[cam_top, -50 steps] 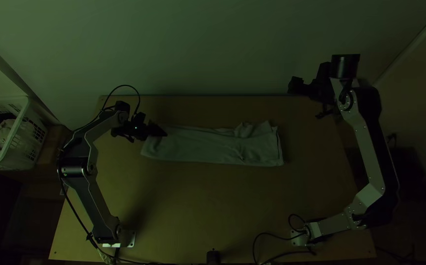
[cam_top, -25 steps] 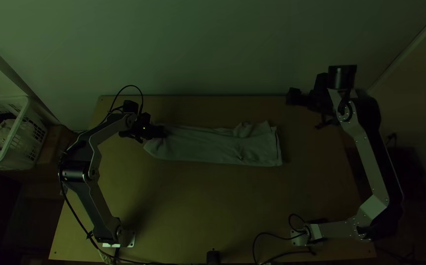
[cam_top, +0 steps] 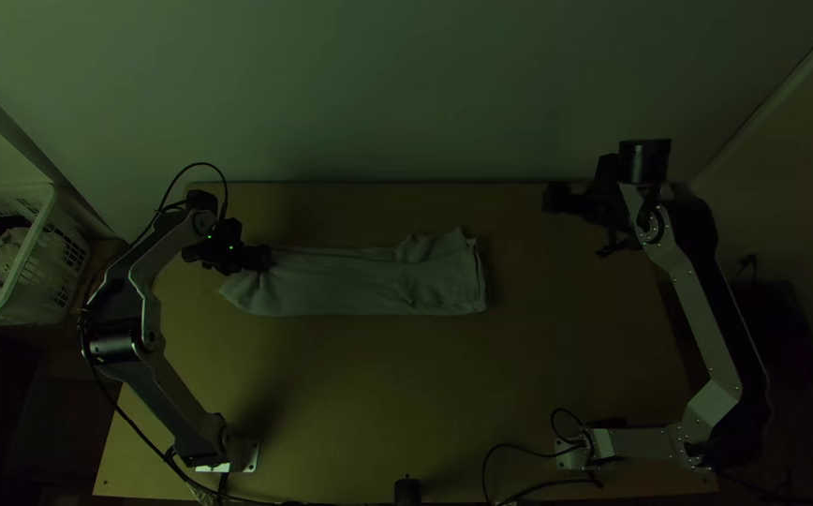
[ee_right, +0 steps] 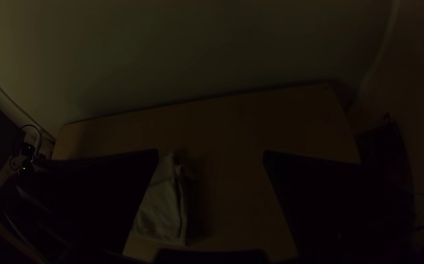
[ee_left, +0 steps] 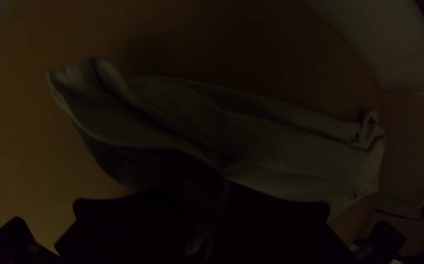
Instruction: Fold the t-shirt
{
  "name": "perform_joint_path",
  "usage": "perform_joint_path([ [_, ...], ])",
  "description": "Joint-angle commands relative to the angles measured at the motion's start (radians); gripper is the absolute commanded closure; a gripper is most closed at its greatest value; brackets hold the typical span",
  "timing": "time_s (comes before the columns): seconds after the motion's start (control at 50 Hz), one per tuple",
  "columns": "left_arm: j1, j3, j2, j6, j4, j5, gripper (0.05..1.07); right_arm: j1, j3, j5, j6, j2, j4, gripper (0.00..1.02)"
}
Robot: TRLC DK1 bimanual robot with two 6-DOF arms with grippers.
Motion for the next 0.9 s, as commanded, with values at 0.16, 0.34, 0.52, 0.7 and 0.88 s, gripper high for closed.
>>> perform_joint_path([
  [0.16, 0.185, 0.112, -0.039, 0.151, -0.095, -0.097, 1.05, 0.002, -0.068, 0.007, -0.003, -0.07, 0.048, 0.04],
  [0.34, 0.257, 0.132, -0.062, 0.212, -0.096, -0.192, 1.05, -0.002, -0.075, 0.007, -0.023, -0.092, 0.056, 0.04],
  [0.52, 0.219, 0.113, -0.154, 0.232, -0.109, -0.329, 1.05, -0.007, -0.093, 0.007, -0.032, -0.115, 0.057, 0.04],
  [0.7, 0.051, 0.124, -0.233, 0.189, -0.231, -0.487, 1.05, -0.011, -0.117, 0.007, -0.031, -0.146, 0.059, 0.04],
  [0.88, -0.137, 0.169, -0.273, 0.098, -0.326, -0.548, 1.05, -0.035, -0.156, 0.007, -0.034, -0.19, 0.059, 0.04],
])
